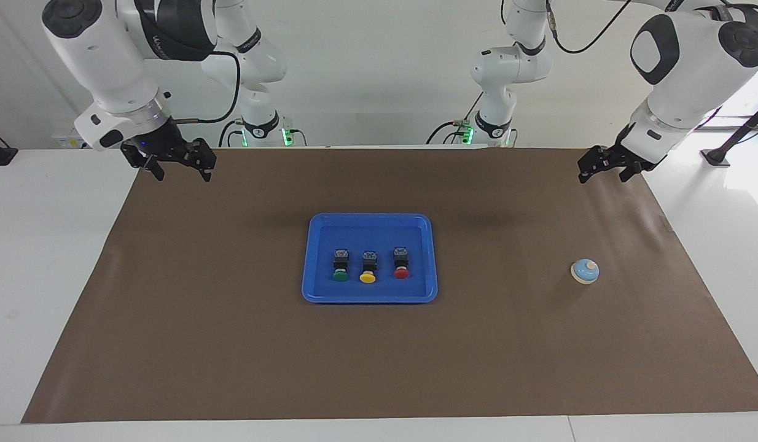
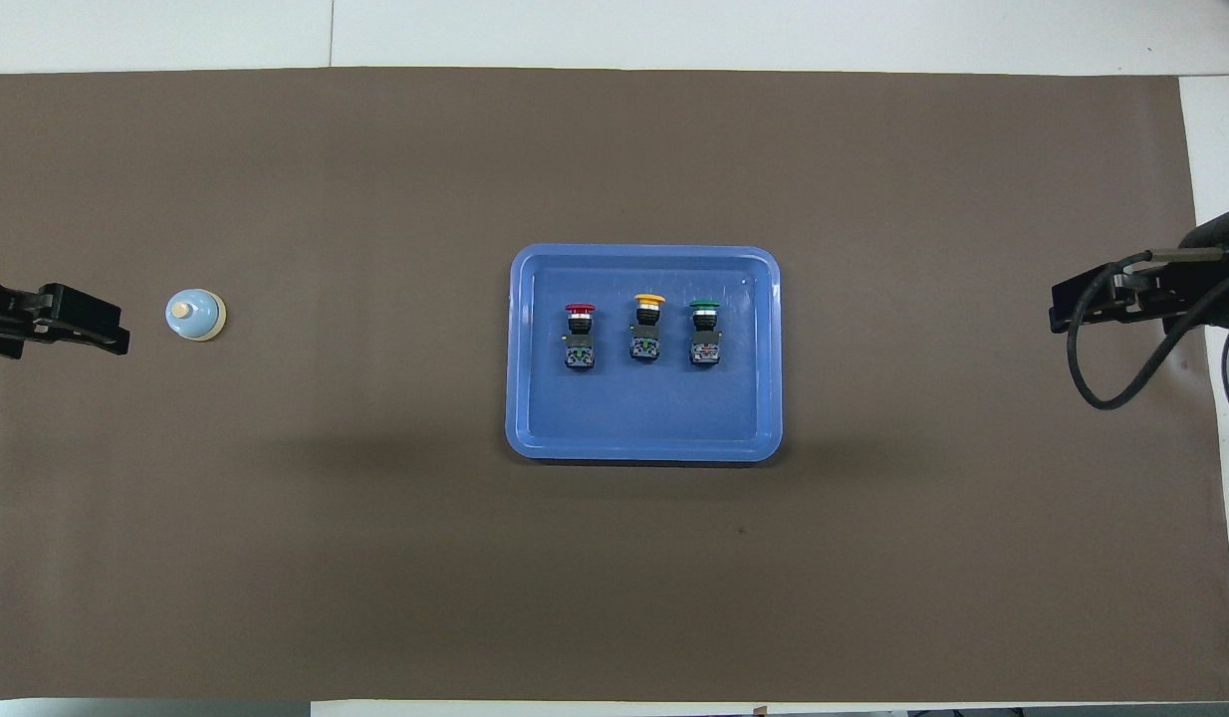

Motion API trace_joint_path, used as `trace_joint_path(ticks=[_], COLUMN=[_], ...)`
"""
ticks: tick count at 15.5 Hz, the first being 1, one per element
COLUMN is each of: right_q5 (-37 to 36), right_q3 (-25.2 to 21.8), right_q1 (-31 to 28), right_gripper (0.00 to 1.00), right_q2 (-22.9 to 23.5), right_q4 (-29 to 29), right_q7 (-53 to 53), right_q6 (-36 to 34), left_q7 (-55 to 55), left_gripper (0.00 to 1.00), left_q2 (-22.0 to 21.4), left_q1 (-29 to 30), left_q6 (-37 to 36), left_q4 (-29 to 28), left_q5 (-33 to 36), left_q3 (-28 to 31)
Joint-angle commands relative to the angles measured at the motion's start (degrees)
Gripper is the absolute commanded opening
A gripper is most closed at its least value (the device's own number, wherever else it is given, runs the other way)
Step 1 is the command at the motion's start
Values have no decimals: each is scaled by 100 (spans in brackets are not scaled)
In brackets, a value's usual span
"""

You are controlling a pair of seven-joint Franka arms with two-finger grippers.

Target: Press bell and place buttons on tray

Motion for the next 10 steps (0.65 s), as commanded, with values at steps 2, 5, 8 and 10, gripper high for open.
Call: trace_joint_path(ticks=[2,5,8,10], right_q5=[-39,-39,-39,-39], right_q3=[46,46,46,46], right_q1=[-59,-59,-59,-59], right_gripper=[100,100,100,100], right_q2=[-87,-87,-87,-87], right_q4=[-67,-67,-67,-67], right_q7=[-147,-147,-147,-147], right_q6=[20,20,11,11], left_q7=[-40,-58,-58,-66], left_gripper=[100,100,100,100], left_q2=[-20,-29,-37,-38], left_q1=[-62,-62,-62,-62], left_q6=[48,48,57,57], left_q4=[50,41,41,41], left_q5=[-24,-24,-33,-33], left_q3=[29,-23,-50,-50])
